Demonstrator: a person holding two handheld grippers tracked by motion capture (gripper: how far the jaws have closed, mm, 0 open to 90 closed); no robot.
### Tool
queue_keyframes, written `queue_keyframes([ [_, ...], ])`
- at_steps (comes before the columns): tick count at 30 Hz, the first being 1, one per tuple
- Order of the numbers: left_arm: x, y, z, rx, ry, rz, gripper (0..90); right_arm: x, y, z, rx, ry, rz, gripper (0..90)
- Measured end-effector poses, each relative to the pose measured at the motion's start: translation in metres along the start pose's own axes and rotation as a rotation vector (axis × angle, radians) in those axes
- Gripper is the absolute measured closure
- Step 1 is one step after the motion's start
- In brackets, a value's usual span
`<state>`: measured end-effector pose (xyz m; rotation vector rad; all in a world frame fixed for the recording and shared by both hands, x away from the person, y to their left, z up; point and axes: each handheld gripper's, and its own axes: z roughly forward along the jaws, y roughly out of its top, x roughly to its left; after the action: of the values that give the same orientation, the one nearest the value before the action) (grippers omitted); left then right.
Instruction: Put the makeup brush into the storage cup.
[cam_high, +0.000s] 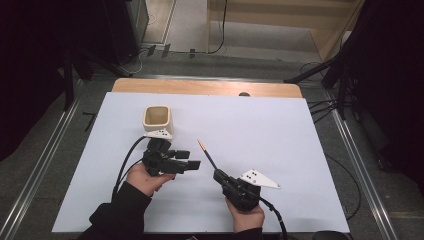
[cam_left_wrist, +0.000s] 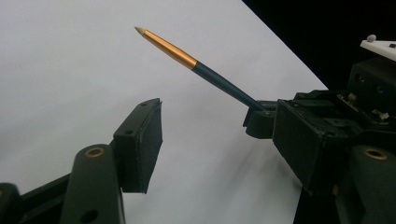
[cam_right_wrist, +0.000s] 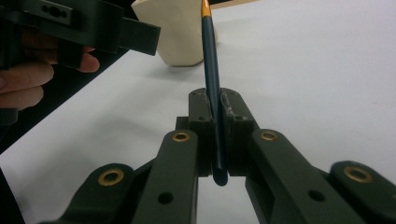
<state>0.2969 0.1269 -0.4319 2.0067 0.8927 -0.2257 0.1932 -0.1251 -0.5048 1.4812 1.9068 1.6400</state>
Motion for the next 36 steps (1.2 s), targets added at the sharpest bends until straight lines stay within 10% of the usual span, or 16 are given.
queue_keyframes([
  [36, 0.010, 0.004, 0.020, -0.034, -0.068, -0.191, 64.5, 0.018, 0.000, 0.009, 0.011, 0.033, -0.092, 85.4],
])
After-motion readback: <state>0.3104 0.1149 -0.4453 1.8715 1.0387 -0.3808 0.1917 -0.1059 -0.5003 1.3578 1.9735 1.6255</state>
